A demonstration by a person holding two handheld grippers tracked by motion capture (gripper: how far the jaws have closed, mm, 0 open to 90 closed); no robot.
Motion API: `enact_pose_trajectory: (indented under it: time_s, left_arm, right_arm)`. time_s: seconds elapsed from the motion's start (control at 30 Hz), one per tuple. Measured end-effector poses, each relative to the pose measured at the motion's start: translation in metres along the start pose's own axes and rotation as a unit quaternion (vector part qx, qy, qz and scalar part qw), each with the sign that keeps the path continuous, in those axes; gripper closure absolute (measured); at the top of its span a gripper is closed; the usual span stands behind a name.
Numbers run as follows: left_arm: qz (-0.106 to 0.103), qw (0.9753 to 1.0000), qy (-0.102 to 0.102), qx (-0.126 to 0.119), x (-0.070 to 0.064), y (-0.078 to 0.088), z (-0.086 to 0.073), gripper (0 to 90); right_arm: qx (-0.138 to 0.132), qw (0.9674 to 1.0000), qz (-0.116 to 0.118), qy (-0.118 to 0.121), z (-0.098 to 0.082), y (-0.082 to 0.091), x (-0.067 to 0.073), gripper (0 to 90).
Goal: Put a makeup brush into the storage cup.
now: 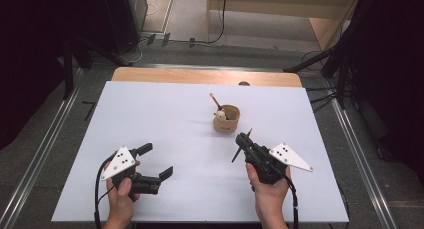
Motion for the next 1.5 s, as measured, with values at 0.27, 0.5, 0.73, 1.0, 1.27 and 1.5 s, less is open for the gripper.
enact_pose_trajectory:
  time_s: [0.27,0.5,0.73,1.0,1.27,1.5]
  left_arm:
    - [0.025,0.9997,0.003,0.002,0.014,0.025,-0.009,0.0]
    - [0.043,0.9991,0.001,-0.002,0.021,0.044,-0.014,0.0]
    - [0.059,0.9982,0.005,-0.003,0.029,0.058,-0.019,0.0]
    - [0.072,0.9974,0.003,0.003,0.035,0.073,-0.025,0.0]
    - [0.083,0.9965,0.0,0.005,0.04,0.084,-0.03,0.0]
    - [0.088,0.9961,0.001,0.003,0.043,0.093,-0.032,0.0]
  right_arm:
    - [-0.003,1.0,-0.007,0.006,0.006,-0.001,-0.005,84.2]
    - [-0.005,0.9998,-0.011,0.015,0.013,-0.004,-0.01,84.1]
    - [-0.006,0.9996,-0.013,0.023,0.017,-0.007,-0.012,84.1]
    - [-0.006,0.9995,-0.013,0.028,0.023,-0.014,-0.013,84.1]
    - [-0.008,0.9993,-0.013,0.035,0.03,-0.023,-0.012,84.2]
    - [-0.009,0.9991,-0.012,0.039,0.038,-0.029,-0.011,84.1]
Point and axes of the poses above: each handheld gripper's, and its own axes: y roughly backward along the jaws, z roughly out of its top, x roughly to its left, the point moved 4 cm from there along -y, roughly forward along the jaws, and after that the axes turned 12 degrees about -z, right-handed, at the moved point
